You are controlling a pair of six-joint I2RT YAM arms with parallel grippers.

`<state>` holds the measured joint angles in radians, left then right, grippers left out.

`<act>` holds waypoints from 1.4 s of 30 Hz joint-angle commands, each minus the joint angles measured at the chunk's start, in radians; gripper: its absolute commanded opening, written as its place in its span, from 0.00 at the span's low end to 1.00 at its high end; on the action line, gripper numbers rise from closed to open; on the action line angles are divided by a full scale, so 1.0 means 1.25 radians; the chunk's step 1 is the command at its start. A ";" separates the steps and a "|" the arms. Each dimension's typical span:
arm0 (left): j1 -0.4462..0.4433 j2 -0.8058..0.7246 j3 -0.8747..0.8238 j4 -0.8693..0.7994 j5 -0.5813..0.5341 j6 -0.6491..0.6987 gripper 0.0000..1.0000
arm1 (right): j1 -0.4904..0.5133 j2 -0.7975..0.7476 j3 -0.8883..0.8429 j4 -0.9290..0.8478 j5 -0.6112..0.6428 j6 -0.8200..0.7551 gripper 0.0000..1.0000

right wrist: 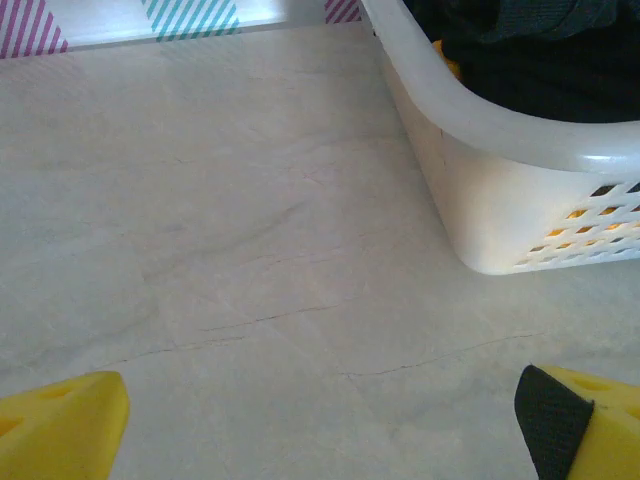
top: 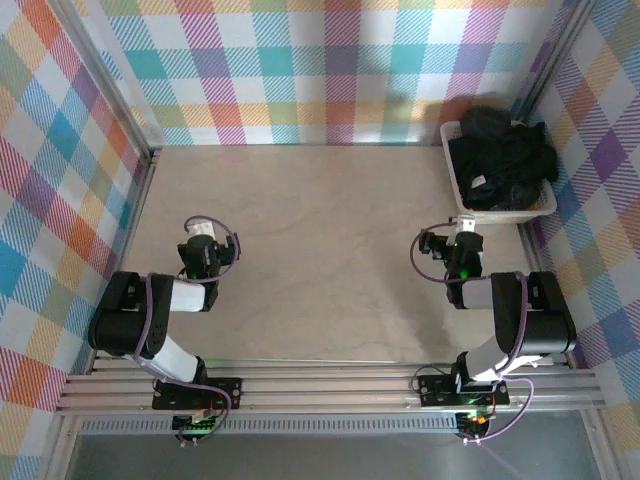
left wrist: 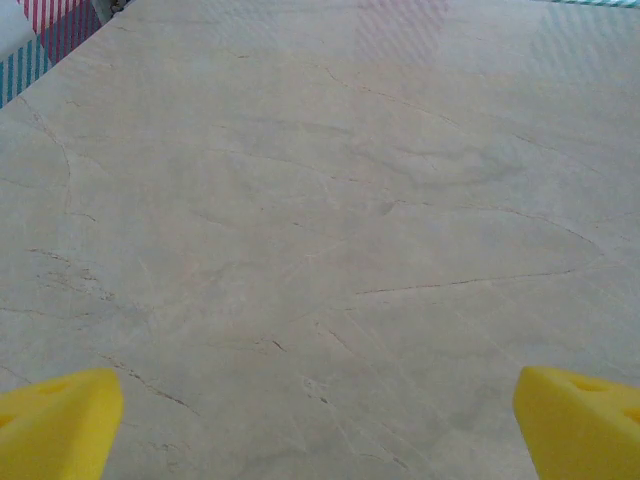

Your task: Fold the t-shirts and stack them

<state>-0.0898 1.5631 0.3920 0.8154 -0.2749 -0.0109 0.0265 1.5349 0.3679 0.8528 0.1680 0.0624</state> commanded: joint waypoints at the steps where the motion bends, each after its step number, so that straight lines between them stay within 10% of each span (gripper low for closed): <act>1: -0.003 -0.003 0.002 0.026 -0.012 -0.008 1.00 | 0.004 -0.002 0.008 0.030 0.006 -0.004 1.00; 27: -0.003 -0.007 -0.003 0.035 -0.013 -0.007 1.00 | 0.004 -0.005 -0.006 0.052 0.013 -0.005 1.00; 30: -0.043 -0.166 0.013 -0.109 -0.065 0.024 1.00 | 0.038 -0.040 -0.096 0.210 0.024 -0.055 1.00; 31: -0.071 -0.255 0.036 -0.183 -0.091 0.030 1.00 | 0.132 -0.090 -0.118 0.255 0.180 -0.135 1.00; 33: -0.129 -0.423 0.090 -0.277 -0.074 0.032 1.00 | 0.257 -0.305 -0.049 0.028 0.258 -0.245 1.00; 36: -0.187 -0.551 0.293 -0.545 -0.087 -0.133 1.00 | 0.234 -0.487 0.277 -0.666 0.184 0.047 1.00; 38: -0.186 -0.541 0.492 -0.874 -0.080 -0.372 1.00 | 0.210 -0.484 0.399 -0.789 0.180 0.224 1.00; 40: -0.157 -0.489 0.573 -0.915 0.007 -0.437 1.00 | 0.163 -0.453 0.466 -0.756 0.058 0.243 1.00; 42: -0.126 -0.380 0.683 -0.970 0.181 -0.481 1.00 | 0.137 -0.334 0.656 -0.919 0.140 0.291 0.97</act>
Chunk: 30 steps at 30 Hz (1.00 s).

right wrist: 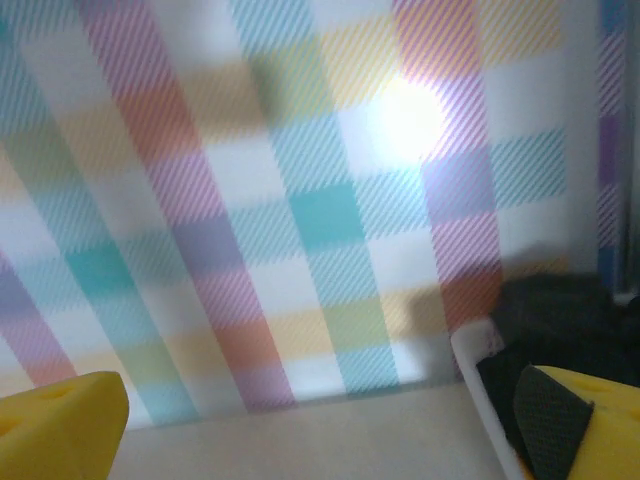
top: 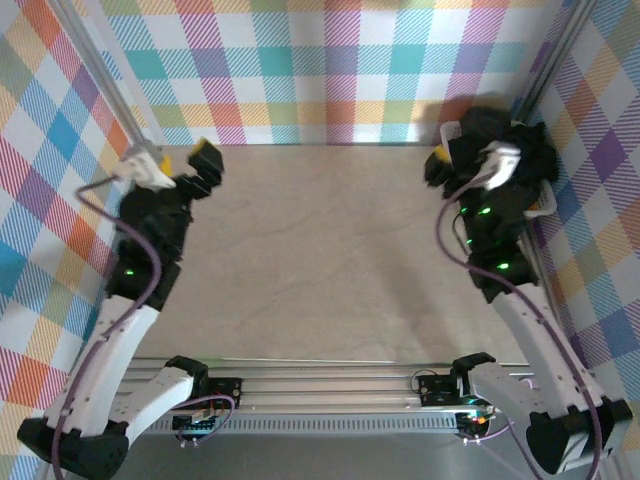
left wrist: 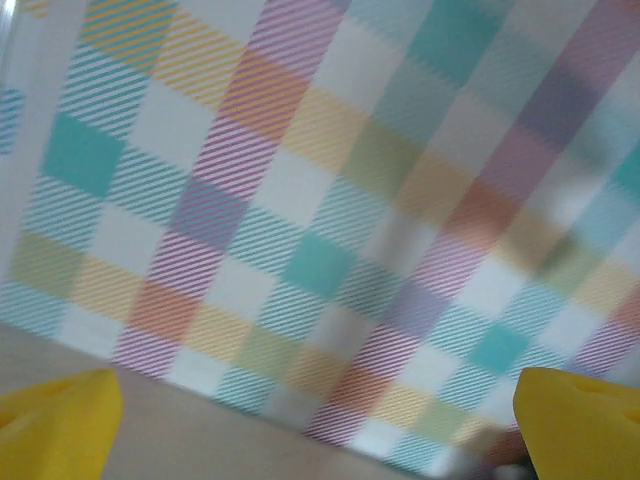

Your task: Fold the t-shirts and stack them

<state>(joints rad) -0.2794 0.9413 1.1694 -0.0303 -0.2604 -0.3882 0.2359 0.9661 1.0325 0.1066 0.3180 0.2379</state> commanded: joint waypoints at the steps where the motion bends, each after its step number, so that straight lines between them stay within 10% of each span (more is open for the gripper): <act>1: 0.018 0.168 0.110 -0.318 0.215 -0.185 1.00 | -0.043 0.174 0.205 -0.398 0.067 0.170 0.94; 19: -0.228 0.409 0.206 -0.278 0.358 -0.130 0.87 | -0.369 0.796 0.607 -0.519 -0.152 0.291 0.79; 23: -0.237 0.400 0.192 -0.264 0.363 -0.137 0.85 | -0.389 0.857 0.629 -0.476 -0.258 0.280 0.61; 30: -0.242 0.383 0.169 -0.284 0.347 -0.131 0.80 | -0.379 0.801 0.575 -0.400 -0.311 0.299 0.00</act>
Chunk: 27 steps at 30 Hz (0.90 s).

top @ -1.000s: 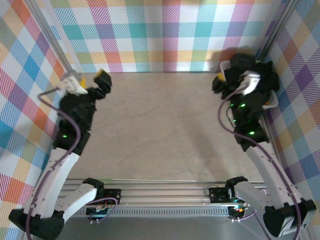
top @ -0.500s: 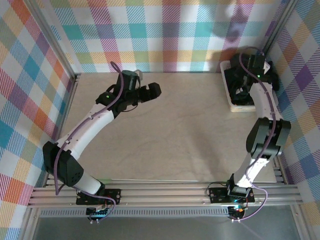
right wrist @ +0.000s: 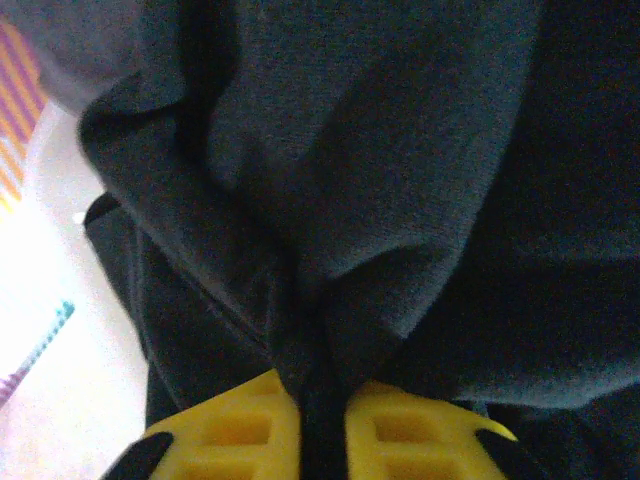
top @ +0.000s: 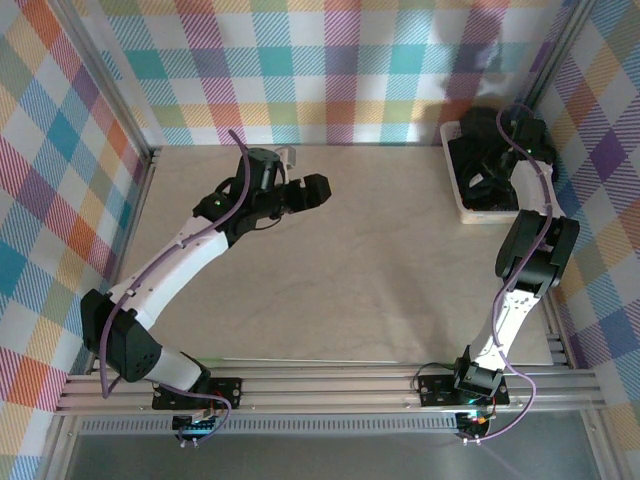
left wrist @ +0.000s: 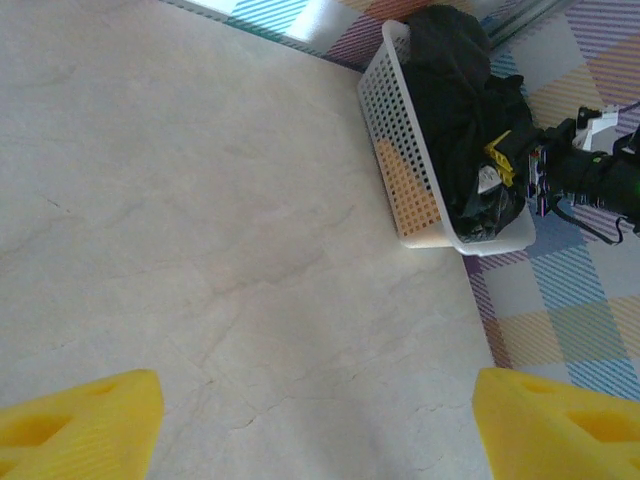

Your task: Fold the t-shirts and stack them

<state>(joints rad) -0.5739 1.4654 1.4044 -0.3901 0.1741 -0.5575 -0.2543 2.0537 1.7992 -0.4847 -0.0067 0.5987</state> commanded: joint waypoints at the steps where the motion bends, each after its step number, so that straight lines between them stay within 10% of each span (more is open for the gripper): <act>1: -0.008 -0.039 -0.030 0.009 -0.004 0.002 0.79 | 0.018 -0.105 -0.079 0.109 -0.040 0.012 0.00; 15: -0.027 -0.089 -0.048 -0.058 -0.137 -0.045 0.72 | 0.185 -0.559 -0.163 0.212 -0.005 -0.039 0.00; 27: -0.022 -0.253 -0.058 -0.246 -0.363 -0.079 0.78 | 0.709 -0.466 -0.178 0.187 0.178 -0.088 0.00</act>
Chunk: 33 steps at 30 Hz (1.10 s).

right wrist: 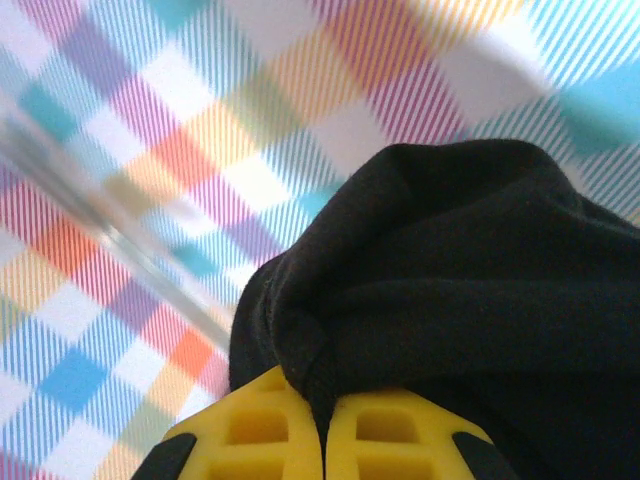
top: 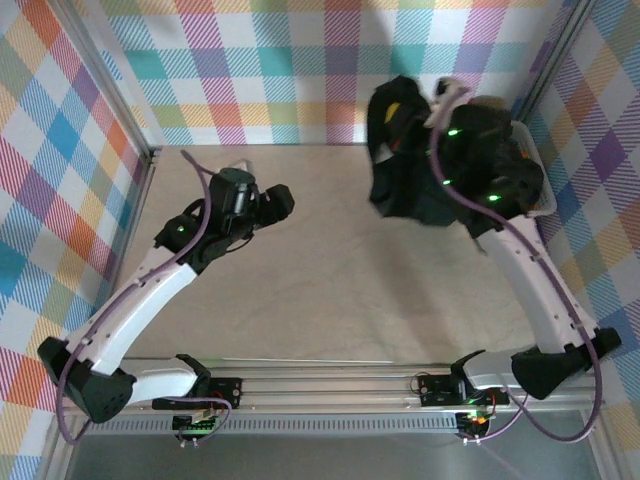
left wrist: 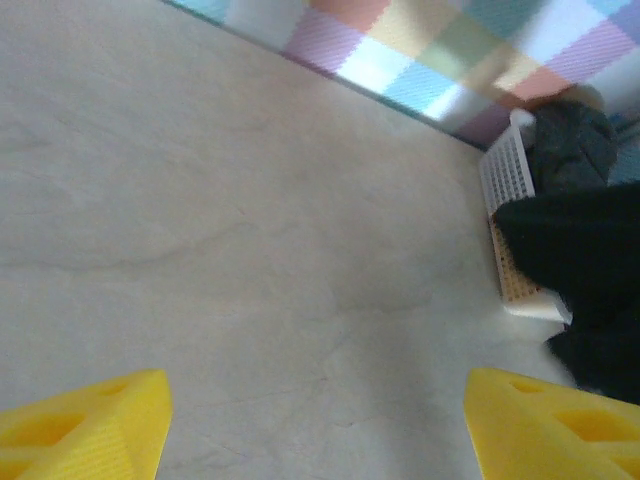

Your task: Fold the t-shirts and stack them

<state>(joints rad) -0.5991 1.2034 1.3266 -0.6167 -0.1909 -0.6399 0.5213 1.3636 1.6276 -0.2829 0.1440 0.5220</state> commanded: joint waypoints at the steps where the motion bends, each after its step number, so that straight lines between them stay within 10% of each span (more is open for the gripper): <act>1: -0.002 -0.055 -0.001 -0.077 -0.084 -0.015 0.78 | 0.120 0.124 -0.036 0.019 0.055 -0.016 0.00; 6: 0.013 -0.107 -0.056 -0.142 -0.119 -0.045 0.79 | 0.243 0.414 0.101 -0.031 -0.115 0.035 0.04; 13: 0.025 -0.119 -0.122 -0.220 -0.121 -0.043 0.81 | 0.243 0.460 0.099 -0.080 -0.141 0.044 0.63; 22: 0.179 0.025 -0.177 -0.250 -0.053 -0.034 0.85 | 0.035 0.227 -0.267 -0.117 -0.110 0.121 0.60; 27: 0.350 0.109 -0.322 -0.049 0.242 -0.082 0.82 | -0.027 0.151 -0.422 -0.158 -0.140 0.119 0.60; 33: 0.245 0.166 -0.345 0.090 0.288 -0.138 0.88 | -0.029 0.103 -0.577 -0.129 -0.180 0.173 0.60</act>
<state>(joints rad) -0.2173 1.4143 0.8749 -0.6334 0.0841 -0.7704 0.4797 1.5455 0.9600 -0.4503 -0.0303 0.6838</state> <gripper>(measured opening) 0.870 0.605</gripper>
